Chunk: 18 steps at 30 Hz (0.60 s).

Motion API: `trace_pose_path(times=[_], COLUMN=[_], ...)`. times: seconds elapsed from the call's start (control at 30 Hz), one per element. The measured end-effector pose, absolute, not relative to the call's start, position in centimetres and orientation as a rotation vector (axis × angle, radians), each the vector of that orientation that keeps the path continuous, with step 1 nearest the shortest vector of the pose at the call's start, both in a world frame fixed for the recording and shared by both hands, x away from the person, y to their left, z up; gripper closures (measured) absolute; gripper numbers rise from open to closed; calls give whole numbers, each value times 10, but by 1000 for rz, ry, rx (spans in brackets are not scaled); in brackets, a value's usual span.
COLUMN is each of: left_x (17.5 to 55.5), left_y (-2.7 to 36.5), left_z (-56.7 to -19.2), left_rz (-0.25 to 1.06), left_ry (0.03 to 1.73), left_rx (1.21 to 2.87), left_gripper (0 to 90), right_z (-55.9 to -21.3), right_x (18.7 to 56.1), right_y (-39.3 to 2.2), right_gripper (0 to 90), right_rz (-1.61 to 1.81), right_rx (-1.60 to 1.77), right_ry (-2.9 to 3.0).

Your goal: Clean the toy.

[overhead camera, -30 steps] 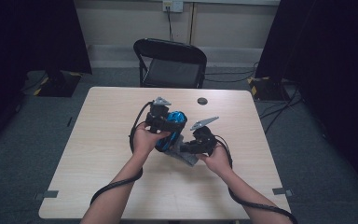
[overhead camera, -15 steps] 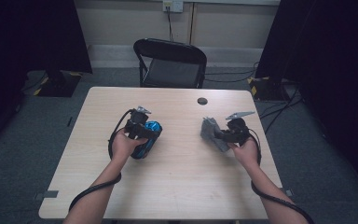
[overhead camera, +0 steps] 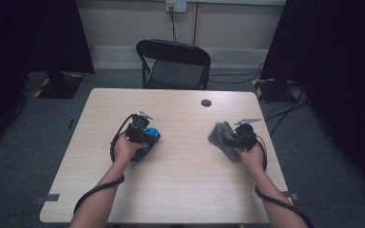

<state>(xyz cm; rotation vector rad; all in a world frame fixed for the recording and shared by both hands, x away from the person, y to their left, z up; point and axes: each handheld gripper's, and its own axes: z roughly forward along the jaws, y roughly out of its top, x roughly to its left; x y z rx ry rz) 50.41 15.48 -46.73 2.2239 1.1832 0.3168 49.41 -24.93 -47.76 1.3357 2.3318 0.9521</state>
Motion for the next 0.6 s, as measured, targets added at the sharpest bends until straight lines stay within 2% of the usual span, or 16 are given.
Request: trace_pose_path(times=[0.17,0.23,0.37,0.6], left_x=[505,507,503,460], left_y=[156,156,156,156], left_z=[-471,-467,-451,-430], left_rz=[301,310,388,358], left_ry=[1197,1221,1205,970], left_rx=[2209,2213,2224,2210], left_gripper=[231,161,159,133], right_z=[-472,-468,-457,-442], right_x=[492,490,485,462], right_y=[-253,-253,-251,-243], right_gripper=[294,282,269,196], right_rz=[1014,1018,1040,1145], right_rx=[1323,1294,1253,1160], right_ry=[2312,2314,2306,2349])
